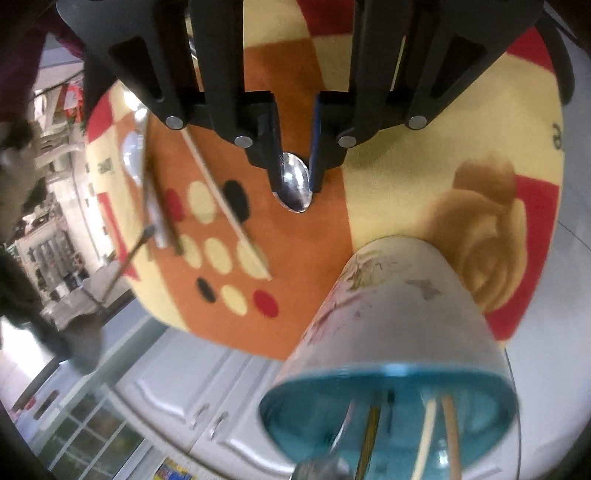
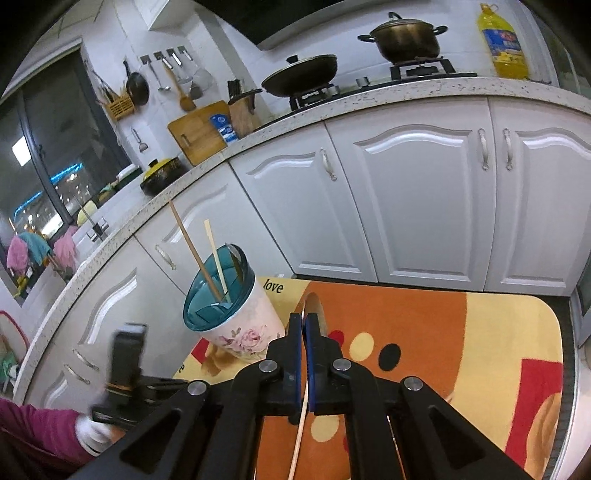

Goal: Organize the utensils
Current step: 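Lift the steel spoon with the left tool while the right holds its spoon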

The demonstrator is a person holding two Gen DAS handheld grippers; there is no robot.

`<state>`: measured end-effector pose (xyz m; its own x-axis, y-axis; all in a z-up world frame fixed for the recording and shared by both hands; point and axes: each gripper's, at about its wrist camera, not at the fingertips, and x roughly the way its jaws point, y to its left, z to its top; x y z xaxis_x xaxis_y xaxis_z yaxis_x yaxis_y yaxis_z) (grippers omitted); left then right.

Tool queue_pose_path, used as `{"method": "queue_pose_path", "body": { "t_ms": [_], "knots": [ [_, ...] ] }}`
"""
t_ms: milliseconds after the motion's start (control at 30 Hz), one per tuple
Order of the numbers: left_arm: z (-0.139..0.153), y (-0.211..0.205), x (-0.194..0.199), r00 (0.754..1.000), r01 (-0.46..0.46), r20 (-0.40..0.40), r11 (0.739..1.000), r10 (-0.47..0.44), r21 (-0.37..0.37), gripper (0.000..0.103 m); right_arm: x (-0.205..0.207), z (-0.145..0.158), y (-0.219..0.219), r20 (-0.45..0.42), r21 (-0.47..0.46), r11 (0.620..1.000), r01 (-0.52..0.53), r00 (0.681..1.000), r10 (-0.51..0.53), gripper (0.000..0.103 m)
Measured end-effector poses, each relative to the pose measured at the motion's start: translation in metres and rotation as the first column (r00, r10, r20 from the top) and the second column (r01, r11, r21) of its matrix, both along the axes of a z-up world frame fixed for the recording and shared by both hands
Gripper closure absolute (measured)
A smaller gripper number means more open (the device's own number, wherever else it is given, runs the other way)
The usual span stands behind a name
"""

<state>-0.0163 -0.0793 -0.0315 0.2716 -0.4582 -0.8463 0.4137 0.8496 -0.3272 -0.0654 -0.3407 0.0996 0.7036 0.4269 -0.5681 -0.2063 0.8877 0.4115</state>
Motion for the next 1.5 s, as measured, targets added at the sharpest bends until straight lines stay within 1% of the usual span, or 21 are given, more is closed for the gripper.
{"method": "queue_pose_path", "body": {
  "t_ms": [133,233,333,400,500,567,633,667,700,733,767,800,833,867,1000,1167,1300,1433,1500],
  "knots": [
    [-0.014,-0.008,0.006,0.999,0.027,-0.034,1.0,-0.028,-0.006,0.09,-0.002,0.003,-0.007,0.005,0.019,1.0,0.011,1.0,-0.011,0.102],
    [-0.015,-0.012,0.006,0.999,0.043,-0.014,0.999,-0.043,-0.01,0.09,-0.003,0.003,-0.011,0.006,0.027,0.999,0.016,1.0,-0.017,0.102],
    [-0.017,-0.012,0.011,0.999,0.037,-0.037,0.999,-0.038,-0.034,0.096,-0.003,0.001,-0.014,0.002,0.039,0.999,0.021,1.0,-0.021,0.102],
    [-0.018,-0.012,0.012,0.998,0.034,-0.049,0.998,-0.036,-0.052,0.098,-0.003,-0.001,-0.014,0.001,0.039,0.999,0.021,1.0,-0.021,0.102],
    [-0.015,-0.013,0.009,0.998,0.041,-0.038,0.998,-0.042,-0.048,0.101,-0.002,-0.003,-0.015,-0.005,0.033,0.999,0.026,1.0,-0.026,0.102],
    [-0.014,-0.013,0.008,0.999,0.04,-0.03,0.998,-0.041,-0.046,0.101,-0.001,-0.006,-0.014,-0.017,0.029,0.999,0.021,1.0,-0.02,0.102],
    [-0.013,-0.009,0.007,0.999,0.031,-0.032,0.998,-0.033,-0.051,0.101,0.003,-0.013,-0.01,-0.05,0.026,1.0,-0.003,0.999,0.004,0.102],
    [-0.012,-0.007,0.006,0.999,0.022,-0.035,0.998,-0.024,-0.056,0.101,0.006,-0.018,-0.009,-0.065,0.012,1.0,0.002,0.998,-0.001,0.101],
    [-0.012,-0.005,0.005,0.999,0.015,-0.037,0.998,-0.017,-0.061,0.101,0.01,-0.024,-0.005,-0.085,-0.019,1.0,0.007,0.996,-0.009,0.099],
    [-0.012,-0.005,0.005,0.999,0.011,-0.037,0.998,-0.013,-0.064,0.101,0.015,-0.031,-0.001,-0.105,-0.041,0.999,-0.008,0.994,0.004,0.09],
    [-0.011,-0.004,0.005,0.999,0.005,-0.037,0.998,-0.007,-0.066,0.101,0.021,-0.04,0.005,-0.127,-0.065,0.997,-0.03,0.992,0.021,0.074],
    [-0.01,-0.003,0.005,0.999,0.001,-0.036,0.998,-0.004,-0.067,0.101,0.025,-0.047,0.008,-0.139,-0.091,0.995,-0.035,0.99,0.022,0.069],
    [-0.007,-0.001,0.005,0.999,-0.004,-0.032,0.998,0.002,-0.07,0.101,0.031,-0.056,0.013,-0.151,-0.134,0.99,-0.043,0.988,0.022,0.069],
    [-0.005,0.002,0.005,1.0,-0.01,-0.027,0.997,0.008,-0.075,0.101,0.036,-0.063,0.015,-0.161,-0.154,0.987,-0.047,0.987,0.022,0.069],
    [0.004,0.005,0.002,1.0,-0.017,-0.011,0.996,0.016,-0.087,0.102,0.062,-0.083,0.016,-0.174,-0.201,0.979,-0.026,0.985,-0.01,0.069],
    [0.007,0.006,0.0,1.0,-0.015,-0.003,0.996,0.015,-0.092,0.102,0.102,-0.103,0.013,-0.2,-0.255,0.967,-0.022,0.979,-0.03,0.069],
    [0.011,0.007,0.0,1.0,-0.018,-0.011,0.994,0.017,-0.107,0.102,0.133,-0.12,0.003,-0.237,-0.26,0.965,-0.032,0.971,-0.031,0.069],
    [0.014,0.008,0.003,1.0,-0.02,-0.014,0.994,0.019,-0.112,0.102,0.157,-0.139,-0.002,-0.292,-0.233,0.966,-0.114,0.955,0.043,0.069],
    [0.012,0.012,0.004,0.999,-0.025,-0.022,0.993,0.023,-0.112,0.102,0.16,-0.141,-0.003,-0.276,-0.224,0.964,-0.141,0.958,0.076,0.069]
  ]
}}
